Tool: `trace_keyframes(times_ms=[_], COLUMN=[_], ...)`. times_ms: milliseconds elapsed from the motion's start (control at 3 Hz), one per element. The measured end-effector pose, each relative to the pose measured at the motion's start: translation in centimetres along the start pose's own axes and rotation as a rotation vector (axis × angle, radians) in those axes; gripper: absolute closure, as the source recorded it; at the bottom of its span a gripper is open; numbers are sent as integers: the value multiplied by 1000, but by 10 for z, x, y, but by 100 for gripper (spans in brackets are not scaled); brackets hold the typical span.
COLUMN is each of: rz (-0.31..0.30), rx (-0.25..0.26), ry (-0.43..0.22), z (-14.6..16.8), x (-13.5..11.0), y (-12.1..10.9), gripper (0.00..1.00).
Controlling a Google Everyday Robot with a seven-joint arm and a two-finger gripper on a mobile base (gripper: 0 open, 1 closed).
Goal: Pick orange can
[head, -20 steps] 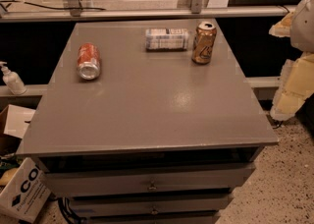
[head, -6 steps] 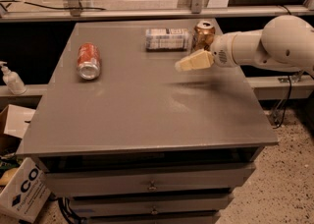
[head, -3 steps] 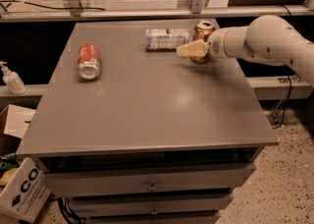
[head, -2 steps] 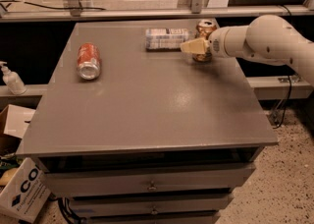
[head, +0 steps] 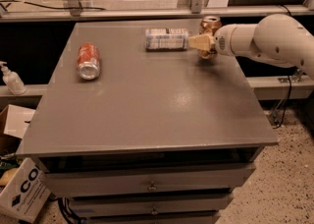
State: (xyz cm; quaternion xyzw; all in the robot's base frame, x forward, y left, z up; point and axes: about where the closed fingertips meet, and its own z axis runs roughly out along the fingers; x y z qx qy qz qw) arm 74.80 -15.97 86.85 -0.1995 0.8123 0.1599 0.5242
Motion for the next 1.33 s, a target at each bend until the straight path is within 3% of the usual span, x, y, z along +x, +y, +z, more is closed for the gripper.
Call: trace_keyframes(times_ms=[333,667,1000,1333], rz=[14,20,72,72], rx=[-25,-72,-159,-159], ry=[-60,-120,-192,-192], z=[-26,-55,-84,-84], x=[-27,-54,-76,-76], y=[4,13,25,25], gripper=[100,100,100,100])
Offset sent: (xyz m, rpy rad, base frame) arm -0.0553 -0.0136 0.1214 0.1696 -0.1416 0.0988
